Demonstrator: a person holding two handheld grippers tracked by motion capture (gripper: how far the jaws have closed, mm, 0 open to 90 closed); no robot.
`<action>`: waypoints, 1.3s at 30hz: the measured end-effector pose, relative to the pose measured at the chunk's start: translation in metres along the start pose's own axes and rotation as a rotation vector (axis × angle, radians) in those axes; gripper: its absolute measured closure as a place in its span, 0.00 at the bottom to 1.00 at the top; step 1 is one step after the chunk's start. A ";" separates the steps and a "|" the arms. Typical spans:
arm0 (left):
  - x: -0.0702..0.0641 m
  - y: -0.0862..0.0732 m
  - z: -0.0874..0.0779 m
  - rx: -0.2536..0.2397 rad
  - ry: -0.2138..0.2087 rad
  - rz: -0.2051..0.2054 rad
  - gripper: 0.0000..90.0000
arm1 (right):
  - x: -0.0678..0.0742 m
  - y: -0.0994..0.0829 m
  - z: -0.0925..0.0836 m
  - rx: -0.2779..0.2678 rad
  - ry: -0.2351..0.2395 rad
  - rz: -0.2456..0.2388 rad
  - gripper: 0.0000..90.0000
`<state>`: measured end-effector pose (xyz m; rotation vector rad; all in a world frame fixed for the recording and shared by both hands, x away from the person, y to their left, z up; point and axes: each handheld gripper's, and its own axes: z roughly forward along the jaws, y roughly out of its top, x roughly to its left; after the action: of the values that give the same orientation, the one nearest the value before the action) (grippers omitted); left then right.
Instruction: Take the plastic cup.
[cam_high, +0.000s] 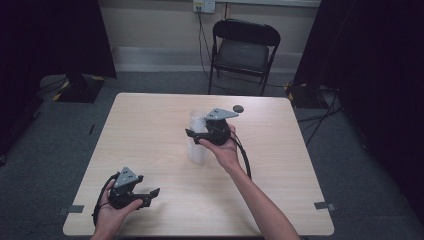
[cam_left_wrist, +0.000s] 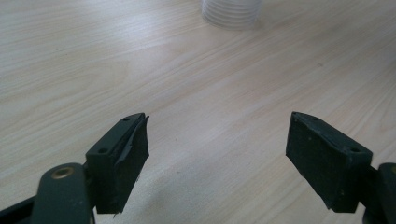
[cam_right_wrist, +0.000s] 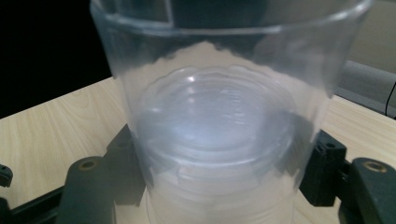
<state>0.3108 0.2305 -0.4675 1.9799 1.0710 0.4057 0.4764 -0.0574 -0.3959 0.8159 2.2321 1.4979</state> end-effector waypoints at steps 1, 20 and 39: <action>0.000 0.000 0.000 0.000 0.000 0.000 0.23 | 0.000 0.000 0.000 0.000 0.000 0.000 0.34; 0.000 0.000 0.001 0.003 0.001 0.003 0.23 | 0.001 0.024 -0.008 -0.046 0.026 0.012 0.35; 0.000 0.000 0.000 -0.003 -0.001 0.004 0.23 | 0.002 0.038 -0.022 -0.108 0.041 0.040 0.36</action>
<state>0.3107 0.2305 -0.4673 1.9801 1.0649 0.4081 0.4727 -0.0610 -0.3518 0.8084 2.1539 1.6527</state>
